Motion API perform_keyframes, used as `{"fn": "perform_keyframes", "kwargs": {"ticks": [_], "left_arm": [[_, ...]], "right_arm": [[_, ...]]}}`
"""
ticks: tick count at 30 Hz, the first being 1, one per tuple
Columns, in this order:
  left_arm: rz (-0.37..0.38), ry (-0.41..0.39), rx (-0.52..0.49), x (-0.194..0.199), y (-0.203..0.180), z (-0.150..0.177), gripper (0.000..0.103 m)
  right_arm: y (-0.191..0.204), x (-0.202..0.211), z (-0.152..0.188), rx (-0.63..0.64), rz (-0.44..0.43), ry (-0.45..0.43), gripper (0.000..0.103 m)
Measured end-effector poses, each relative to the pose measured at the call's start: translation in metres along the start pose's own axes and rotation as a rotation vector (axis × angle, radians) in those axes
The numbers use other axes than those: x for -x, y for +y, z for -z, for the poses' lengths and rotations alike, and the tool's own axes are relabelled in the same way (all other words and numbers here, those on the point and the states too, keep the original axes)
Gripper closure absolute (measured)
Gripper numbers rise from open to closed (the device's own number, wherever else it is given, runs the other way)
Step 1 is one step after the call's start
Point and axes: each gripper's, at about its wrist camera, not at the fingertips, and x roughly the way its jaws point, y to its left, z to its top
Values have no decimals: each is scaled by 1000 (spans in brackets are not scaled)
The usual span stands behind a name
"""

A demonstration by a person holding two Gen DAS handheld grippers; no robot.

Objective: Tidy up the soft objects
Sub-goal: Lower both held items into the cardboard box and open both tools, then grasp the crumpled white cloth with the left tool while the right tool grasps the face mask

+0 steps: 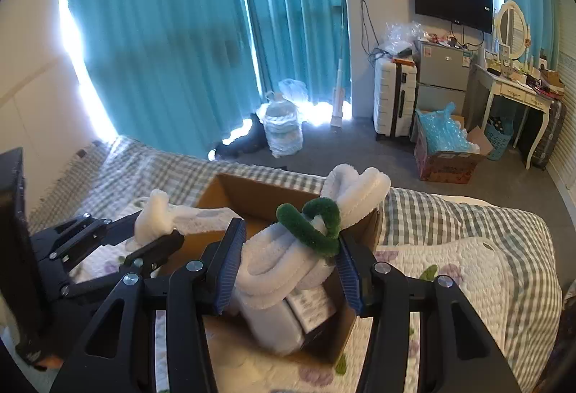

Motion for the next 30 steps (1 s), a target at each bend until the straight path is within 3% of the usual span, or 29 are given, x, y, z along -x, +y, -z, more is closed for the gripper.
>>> {"fn": "perform_keyframes", "kwargs": {"ticks": [8, 9, 11, 12, 14, 17, 19, 24, 26, 30], "left_arm": [[9, 45, -31, -40, -8, 9, 65], [7, 49, -33, -42, -8, 9, 62], [-12, 54, -42, -44, -9, 7, 42], [-31, 53, -50, -43, -9, 7, 38], [-55, 43, -49, -38, -6, 6, 34], [-49, 41, -28, -25, -1, 4, 31], [-60, 27, -19, -8, 3, 3, 22], [-97, -70, -37, 55, 4, -1, 14], [-105, -102, -32, 80, 8, -3, 3], [-104, -154, -47, 132, 16, -2, 3]], "right_arm": [[-18, -60, 9, -15, 42, 69, 51], [-18, -62, 10, -5, 47, 63, 43], [-17, -64, 10, 10, 79, 44, 27], [-18, -63, 10, 9, 91, 31, 19], [-20, -58, 8, 4, 100, 16, 14], [-21, -44, 6, 5, 112, -1, 8], [-19, -29, 4, 13, 130, -12, 7], [-8, 32, 0, 28, 160, -68, 0], [0, 65, 0, 55, 175, -100, 0], [23, 112, 8, 120, 183, -116, 0]]}}
